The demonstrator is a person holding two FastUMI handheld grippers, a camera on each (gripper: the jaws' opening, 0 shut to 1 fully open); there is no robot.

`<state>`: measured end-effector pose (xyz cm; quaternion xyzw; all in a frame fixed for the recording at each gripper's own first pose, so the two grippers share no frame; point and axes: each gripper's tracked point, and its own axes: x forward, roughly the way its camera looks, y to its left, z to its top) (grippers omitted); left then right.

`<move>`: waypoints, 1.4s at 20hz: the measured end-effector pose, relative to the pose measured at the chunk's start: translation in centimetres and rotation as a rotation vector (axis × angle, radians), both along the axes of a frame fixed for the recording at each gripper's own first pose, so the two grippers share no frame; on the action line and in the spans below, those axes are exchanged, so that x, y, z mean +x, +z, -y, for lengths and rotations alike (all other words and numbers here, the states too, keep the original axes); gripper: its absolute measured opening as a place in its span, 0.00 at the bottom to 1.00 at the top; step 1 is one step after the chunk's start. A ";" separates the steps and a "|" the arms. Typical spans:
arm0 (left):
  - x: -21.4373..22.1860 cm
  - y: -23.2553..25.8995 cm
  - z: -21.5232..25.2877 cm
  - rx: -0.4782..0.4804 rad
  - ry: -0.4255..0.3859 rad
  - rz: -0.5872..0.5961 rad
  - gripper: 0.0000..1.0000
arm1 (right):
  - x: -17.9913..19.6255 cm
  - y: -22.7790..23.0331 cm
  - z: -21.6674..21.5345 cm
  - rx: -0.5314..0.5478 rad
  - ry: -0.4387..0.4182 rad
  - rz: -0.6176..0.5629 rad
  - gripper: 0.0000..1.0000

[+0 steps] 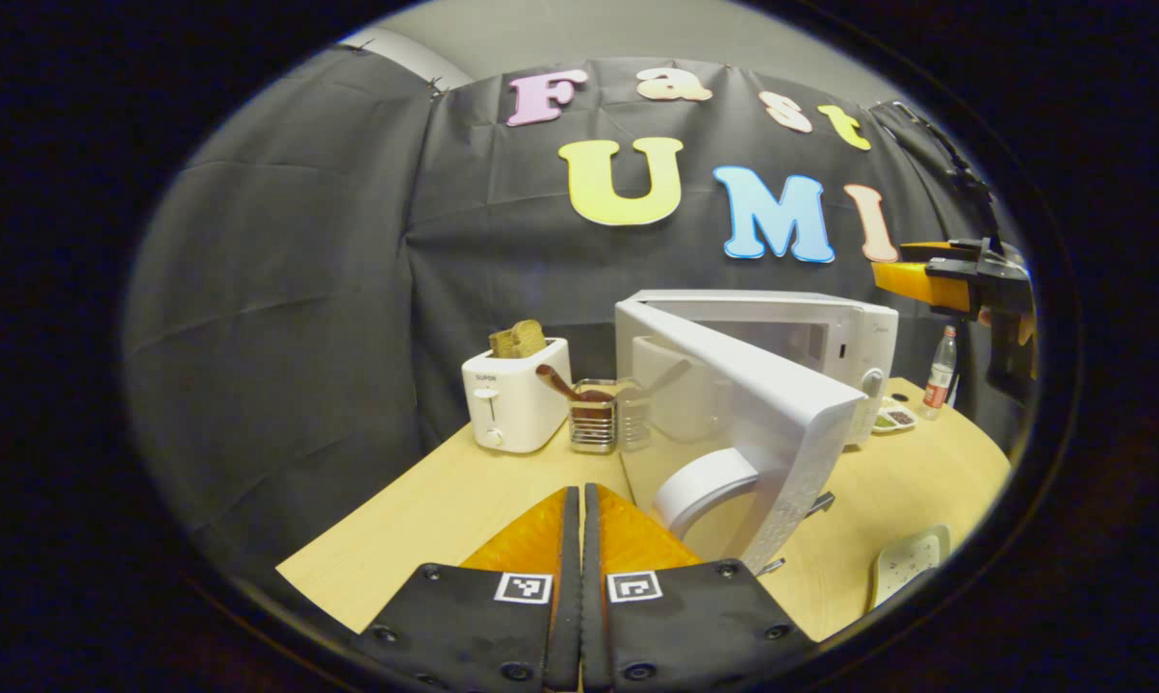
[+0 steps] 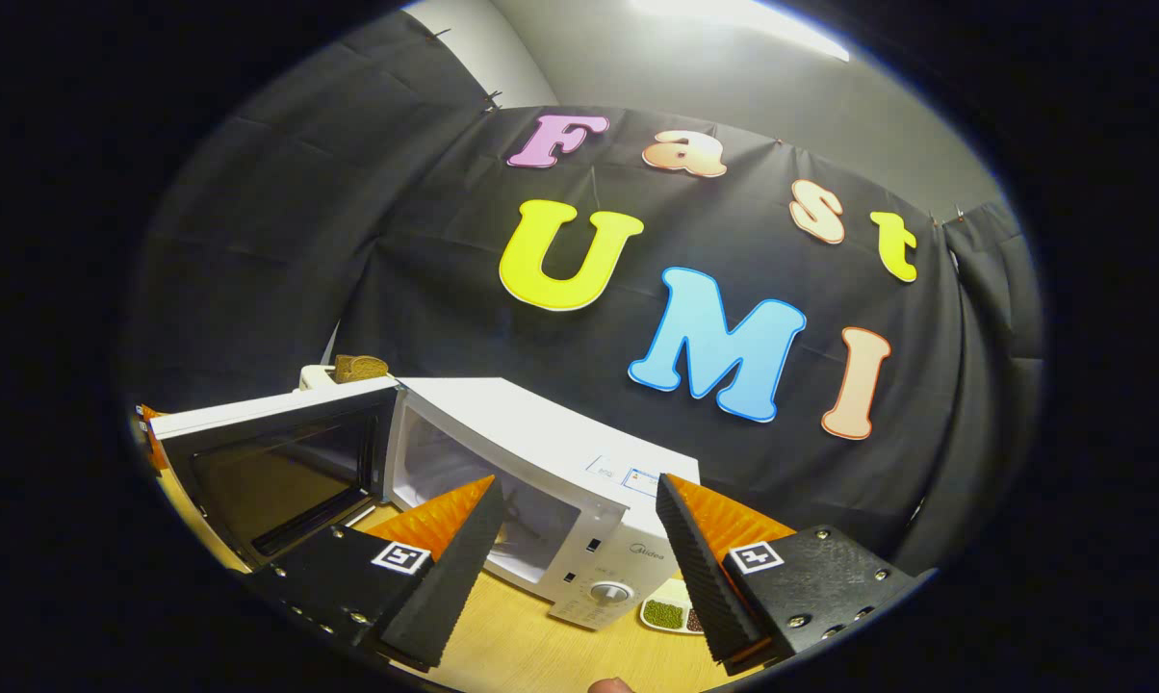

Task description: Open the microwave oven with the left hand, put the food in, and close the microwave oven.

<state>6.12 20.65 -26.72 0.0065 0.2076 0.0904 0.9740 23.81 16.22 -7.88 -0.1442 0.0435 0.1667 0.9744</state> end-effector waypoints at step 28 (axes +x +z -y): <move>14.0 2.8 18.8 -0.114 -0.492 0.081 0.07 | -2.3 -0.3 11.8 0.024 -0.300 -0.054 0.97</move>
